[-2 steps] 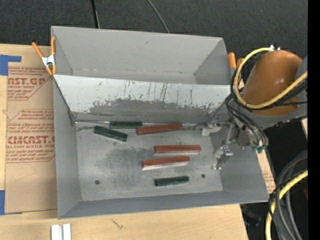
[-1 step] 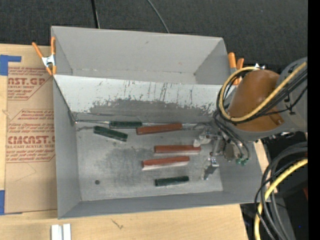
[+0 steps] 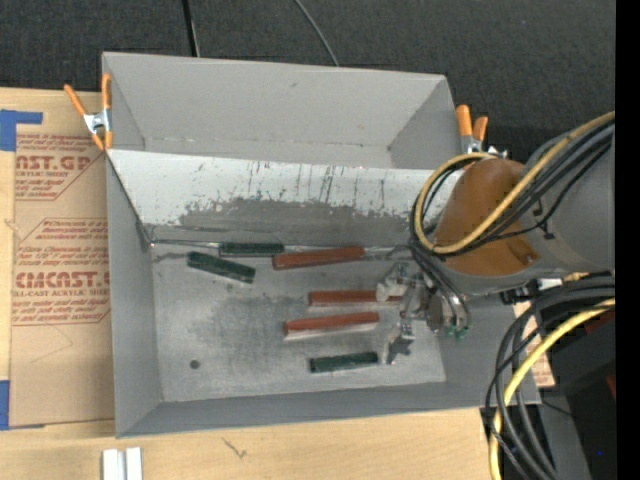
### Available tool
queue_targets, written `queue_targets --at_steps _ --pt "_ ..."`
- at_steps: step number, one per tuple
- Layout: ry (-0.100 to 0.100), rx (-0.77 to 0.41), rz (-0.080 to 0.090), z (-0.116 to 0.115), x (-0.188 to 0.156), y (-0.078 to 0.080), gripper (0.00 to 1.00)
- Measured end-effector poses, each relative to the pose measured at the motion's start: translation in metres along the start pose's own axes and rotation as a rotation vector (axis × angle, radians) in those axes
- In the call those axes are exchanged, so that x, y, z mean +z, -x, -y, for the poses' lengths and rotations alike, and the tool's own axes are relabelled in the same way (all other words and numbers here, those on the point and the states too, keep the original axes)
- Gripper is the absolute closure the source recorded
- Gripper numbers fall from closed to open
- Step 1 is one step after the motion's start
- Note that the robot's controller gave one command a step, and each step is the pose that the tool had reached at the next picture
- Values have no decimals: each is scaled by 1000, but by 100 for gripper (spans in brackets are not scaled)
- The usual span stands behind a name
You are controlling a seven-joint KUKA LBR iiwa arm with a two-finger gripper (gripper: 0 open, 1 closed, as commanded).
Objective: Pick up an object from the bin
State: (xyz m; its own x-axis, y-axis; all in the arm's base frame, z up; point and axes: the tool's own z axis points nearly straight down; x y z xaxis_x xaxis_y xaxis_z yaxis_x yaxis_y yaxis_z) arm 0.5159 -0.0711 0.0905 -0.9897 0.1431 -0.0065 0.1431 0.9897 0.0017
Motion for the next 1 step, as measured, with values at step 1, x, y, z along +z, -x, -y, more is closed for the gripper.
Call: queue_targets --at_steps 1 --pt "-7 -266 11 -44 9 27 100"
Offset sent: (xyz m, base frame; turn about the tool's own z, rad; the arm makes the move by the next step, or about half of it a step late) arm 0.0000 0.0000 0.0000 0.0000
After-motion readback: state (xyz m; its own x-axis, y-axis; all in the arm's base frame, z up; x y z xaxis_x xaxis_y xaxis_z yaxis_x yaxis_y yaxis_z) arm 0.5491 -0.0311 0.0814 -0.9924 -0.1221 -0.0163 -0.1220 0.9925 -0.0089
